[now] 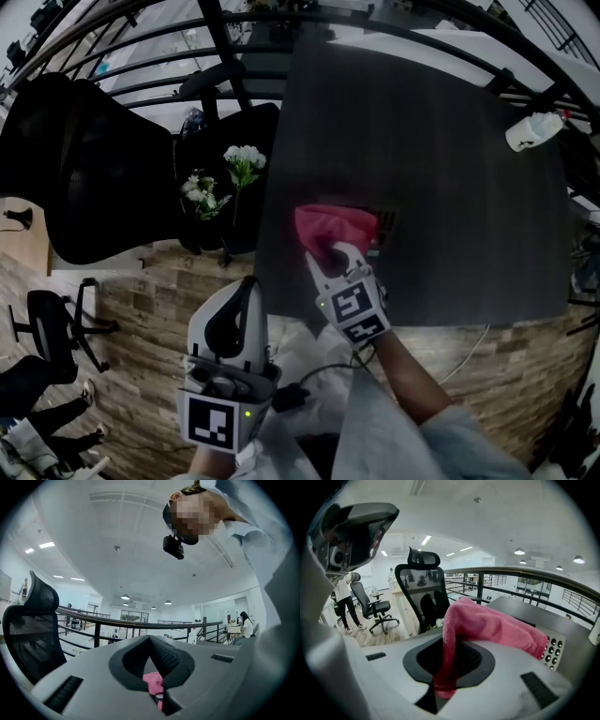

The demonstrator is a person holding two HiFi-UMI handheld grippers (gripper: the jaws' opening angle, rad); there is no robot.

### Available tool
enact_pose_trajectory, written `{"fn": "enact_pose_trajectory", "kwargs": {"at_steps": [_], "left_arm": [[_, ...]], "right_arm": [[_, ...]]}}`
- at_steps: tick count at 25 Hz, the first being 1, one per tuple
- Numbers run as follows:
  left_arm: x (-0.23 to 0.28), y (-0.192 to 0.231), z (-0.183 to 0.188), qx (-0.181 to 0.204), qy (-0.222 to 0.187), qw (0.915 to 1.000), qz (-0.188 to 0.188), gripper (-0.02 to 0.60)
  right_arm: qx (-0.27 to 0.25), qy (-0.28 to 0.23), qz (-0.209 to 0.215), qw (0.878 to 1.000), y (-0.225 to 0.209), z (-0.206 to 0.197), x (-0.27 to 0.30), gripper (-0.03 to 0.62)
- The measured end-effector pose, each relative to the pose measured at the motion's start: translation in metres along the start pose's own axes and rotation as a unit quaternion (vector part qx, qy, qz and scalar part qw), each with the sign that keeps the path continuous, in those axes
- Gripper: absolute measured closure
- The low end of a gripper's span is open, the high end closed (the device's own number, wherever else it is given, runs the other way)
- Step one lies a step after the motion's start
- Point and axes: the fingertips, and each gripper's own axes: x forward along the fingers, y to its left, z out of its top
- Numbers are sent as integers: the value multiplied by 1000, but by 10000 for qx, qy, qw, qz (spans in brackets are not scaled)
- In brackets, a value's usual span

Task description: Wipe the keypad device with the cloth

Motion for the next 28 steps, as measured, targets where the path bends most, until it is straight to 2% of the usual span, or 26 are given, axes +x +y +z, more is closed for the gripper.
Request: {"fn": "enact_pose_trajectory", "kwargs": {"at_steps": [8,12,15,22,25,28], "left_arm": [[3,3,-5,-23,-2,10000,4,574],[5,0,-3,-14,-15,10000,-6,574],[7,-2,0,2,-61,10000,-18,574],[10,-9,5,36,-133,9999,-71,574],[12,-12,7,51,-135,9999,-95,574],[14,-15,7,47,-137,9998,-99,574]], "right_arm": [[55,379,407,9984,27,-28,8,539],[52,309,449,9985,26,-20,-2,539],[-59,109,334,9994,17,-1,-14,539],[-329,-475,-239,9980,-33,63,-36,539],[-369,-462,-432,9973,-56,75,-34,539],[-197,-338,-469,9981,-70,73,-27,539]]}}
